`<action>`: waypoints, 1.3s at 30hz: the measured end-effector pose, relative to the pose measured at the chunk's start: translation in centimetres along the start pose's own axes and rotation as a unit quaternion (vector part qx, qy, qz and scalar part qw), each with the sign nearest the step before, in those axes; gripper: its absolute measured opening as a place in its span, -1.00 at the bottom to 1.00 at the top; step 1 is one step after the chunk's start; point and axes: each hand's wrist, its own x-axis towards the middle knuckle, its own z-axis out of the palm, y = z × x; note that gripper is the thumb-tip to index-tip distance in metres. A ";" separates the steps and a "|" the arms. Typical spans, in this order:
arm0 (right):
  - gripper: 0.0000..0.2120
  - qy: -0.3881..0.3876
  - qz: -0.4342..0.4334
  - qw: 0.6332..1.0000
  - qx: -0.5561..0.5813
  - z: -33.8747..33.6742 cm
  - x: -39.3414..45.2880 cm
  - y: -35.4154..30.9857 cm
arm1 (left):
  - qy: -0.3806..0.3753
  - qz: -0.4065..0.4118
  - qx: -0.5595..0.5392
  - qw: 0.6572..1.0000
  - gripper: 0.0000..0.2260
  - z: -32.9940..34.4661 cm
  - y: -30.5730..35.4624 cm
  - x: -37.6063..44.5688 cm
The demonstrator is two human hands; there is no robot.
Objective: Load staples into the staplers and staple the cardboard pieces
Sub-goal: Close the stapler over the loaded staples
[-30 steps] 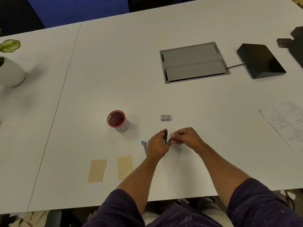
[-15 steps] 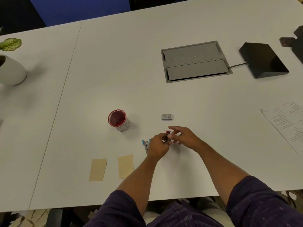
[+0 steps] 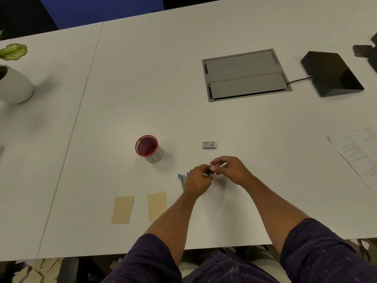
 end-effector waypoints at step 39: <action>-0.77 -0.012 0.082 0.996 0.018 0.5 -0.3 0.2 | -0.084 -0.079 -0.230 0.966 -0.79 0.3 0.1 -0.3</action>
